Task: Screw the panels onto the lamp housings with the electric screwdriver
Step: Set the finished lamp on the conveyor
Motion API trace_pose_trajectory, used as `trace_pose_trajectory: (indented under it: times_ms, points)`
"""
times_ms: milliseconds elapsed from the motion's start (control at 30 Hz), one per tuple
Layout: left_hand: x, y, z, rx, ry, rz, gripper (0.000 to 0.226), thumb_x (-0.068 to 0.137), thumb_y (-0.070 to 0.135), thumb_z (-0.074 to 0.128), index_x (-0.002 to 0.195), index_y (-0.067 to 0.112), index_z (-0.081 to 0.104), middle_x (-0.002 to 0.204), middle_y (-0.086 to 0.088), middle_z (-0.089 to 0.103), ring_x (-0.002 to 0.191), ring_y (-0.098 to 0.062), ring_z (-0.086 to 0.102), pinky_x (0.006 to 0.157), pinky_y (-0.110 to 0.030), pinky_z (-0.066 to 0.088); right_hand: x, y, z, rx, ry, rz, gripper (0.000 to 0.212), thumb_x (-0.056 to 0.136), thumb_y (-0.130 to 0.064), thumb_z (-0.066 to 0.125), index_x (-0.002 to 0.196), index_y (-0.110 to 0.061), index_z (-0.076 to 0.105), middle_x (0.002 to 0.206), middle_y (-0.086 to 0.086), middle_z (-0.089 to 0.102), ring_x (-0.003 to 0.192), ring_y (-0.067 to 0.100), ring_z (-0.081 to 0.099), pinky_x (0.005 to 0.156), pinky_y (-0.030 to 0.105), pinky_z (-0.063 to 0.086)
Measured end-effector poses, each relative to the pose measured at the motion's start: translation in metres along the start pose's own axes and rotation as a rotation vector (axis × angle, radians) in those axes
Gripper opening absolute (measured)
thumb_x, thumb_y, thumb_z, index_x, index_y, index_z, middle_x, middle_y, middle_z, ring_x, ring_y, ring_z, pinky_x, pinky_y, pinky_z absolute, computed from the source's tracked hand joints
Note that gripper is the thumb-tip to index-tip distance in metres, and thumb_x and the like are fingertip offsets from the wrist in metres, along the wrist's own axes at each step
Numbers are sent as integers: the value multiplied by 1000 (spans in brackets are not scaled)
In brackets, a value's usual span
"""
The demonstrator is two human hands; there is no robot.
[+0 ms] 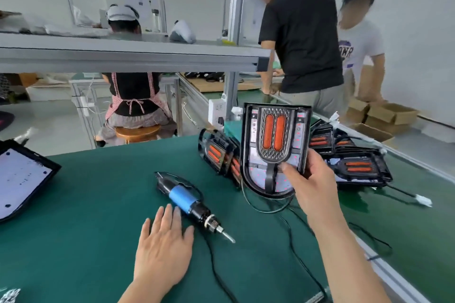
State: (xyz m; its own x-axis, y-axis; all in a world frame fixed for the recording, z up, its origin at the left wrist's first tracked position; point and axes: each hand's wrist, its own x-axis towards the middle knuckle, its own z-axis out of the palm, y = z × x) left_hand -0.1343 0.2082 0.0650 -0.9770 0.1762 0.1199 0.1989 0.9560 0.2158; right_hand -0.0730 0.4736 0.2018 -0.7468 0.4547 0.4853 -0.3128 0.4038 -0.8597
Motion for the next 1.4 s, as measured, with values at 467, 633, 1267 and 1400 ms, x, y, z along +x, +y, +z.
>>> trace_pose_trajectory:
  times_ms: [467, 633, 1267, 1400]
  points:
    - [17, 8, -17, -176, -43, 39, 67, 101, 56, 14, 160, 26, 7, 168, 8, 2, 154, -11, -2, 126, -36, 4, 43, 126, -94, -10, 691, 337, 18, 88, -19, 69, 101, -30, 64, 95, -9, 69, 91, 21, 64, 91, 41, 51]
    - [17, 8, -16, -154, -35, 28, 66, 100, 56, 13, 159, 27, 8, 168, 10, 2, 154, -10, -2, 125, -36, 4, 47, 161, -113, -129, 835, 464, 26, 89, -24, 69, 112, -16, 63, 103, 7, 69, 96, 31, 65, 94, 49, 53]
    - [1, 5, -8, -20, -14, -6, 67, 101, 54, 12, 160, 23, 6, 168, 4, 3, 155, -13, -3, 126, -38, 3, 59, 173, -130, -214, 542, 794, 58, 90, -29, 75, 126, 10, 50, 97, 23, 64, 53, 25, 52, 46, 31, 41]
    - [-2, 5, -7, -6, -28, -25, 69, 101, 53, 12, 160, 20, 5, 168, 3, 2, 155, -15, -4, 126, -39, 1, 48, 167, -122, -264, 585, 829, 70, 91, -27, 73, 141, 8, 38, 142, 31, 42, 92, 39, 66, 74, 48, 57]
